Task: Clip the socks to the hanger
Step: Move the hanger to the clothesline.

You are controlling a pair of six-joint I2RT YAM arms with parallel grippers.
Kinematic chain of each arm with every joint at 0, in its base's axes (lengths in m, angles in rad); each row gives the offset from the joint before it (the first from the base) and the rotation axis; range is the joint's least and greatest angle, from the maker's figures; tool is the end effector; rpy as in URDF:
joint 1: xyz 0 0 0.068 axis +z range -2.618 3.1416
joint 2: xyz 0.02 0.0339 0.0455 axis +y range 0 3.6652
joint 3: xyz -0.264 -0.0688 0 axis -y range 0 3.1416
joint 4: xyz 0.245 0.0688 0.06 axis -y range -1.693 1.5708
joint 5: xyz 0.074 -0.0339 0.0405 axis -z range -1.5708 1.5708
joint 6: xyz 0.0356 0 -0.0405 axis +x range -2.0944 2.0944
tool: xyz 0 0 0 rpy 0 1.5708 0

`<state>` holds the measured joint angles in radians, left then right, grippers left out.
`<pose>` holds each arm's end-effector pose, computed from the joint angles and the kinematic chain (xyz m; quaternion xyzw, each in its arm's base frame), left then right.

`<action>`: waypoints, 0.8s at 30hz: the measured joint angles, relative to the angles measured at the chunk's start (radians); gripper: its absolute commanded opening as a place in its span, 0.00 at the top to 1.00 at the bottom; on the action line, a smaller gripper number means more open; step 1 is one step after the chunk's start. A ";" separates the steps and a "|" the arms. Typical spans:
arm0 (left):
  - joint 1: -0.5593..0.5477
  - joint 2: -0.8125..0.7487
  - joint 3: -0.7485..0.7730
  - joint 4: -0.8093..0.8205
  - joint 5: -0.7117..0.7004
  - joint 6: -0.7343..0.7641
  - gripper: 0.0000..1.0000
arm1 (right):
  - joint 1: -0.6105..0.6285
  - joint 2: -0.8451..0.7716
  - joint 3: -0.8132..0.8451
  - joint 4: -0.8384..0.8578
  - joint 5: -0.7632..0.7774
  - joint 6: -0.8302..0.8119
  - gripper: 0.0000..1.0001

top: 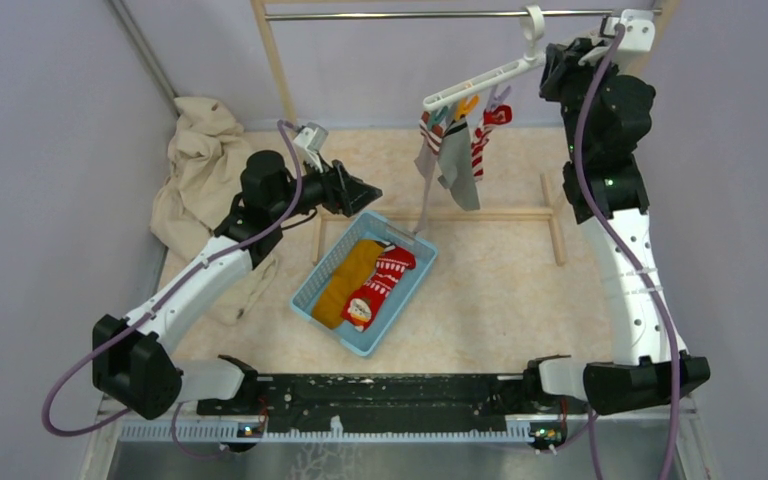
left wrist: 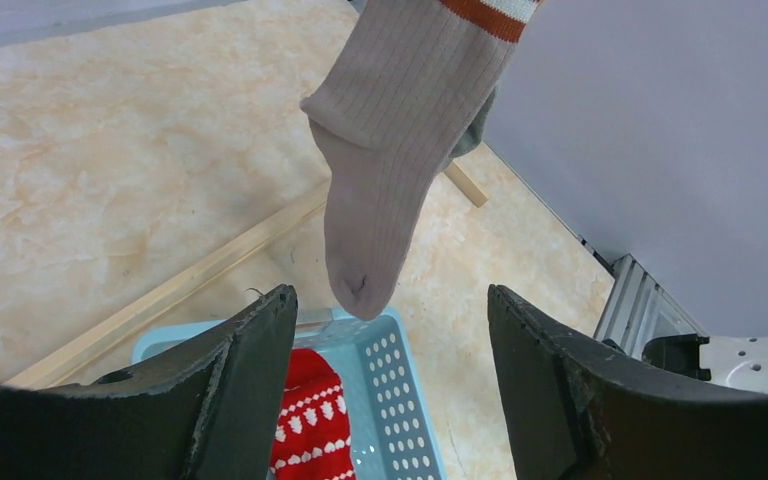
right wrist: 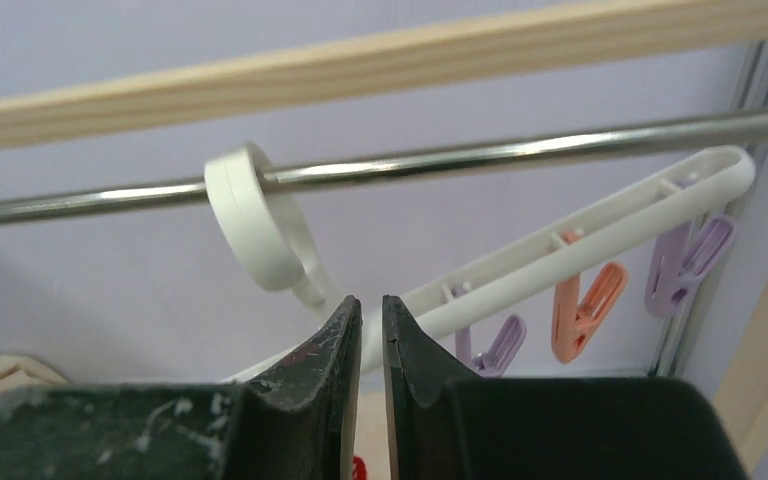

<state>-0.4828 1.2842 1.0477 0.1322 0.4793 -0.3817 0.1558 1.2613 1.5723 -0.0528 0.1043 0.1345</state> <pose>0.2604 -0.1550 0.3567 0.1951 0.7128 -0.4325 0.5165 0.2577 0.0367 0.5250 0.0348 0.6098 0.0830 0.7875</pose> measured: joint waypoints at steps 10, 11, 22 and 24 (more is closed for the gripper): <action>-0.007 -0.003 -0.003 -0.007 -0.034 0.022 0.24 | -0.001 0.077 0.126 0.047 -0.028 -0.031 0.82; -0.009 -0.003 -0.003 -0.008 -0.038 0.025 0.24 | -0.001 0.089 0.133 0.049 -0.032 -0.030 0.82; -0.018 -0.004 -0.004 -0.019 -0.071 0.047 0.25 | 0.016 0.170 0.156 0.060 -0.167 0.036 0.80; -0.021 -0.004 -0.004 -0.021 -0.072 0.047 0.25 | 0.037 0.170 0.156 0.071 -0.187 0.046 0.80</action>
<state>-0.5041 1.2804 1.0439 0.1116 0.4076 -0.3347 0.1932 1.4315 1.7283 0.0177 -0.0826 0.1806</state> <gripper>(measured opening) 0.756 0.196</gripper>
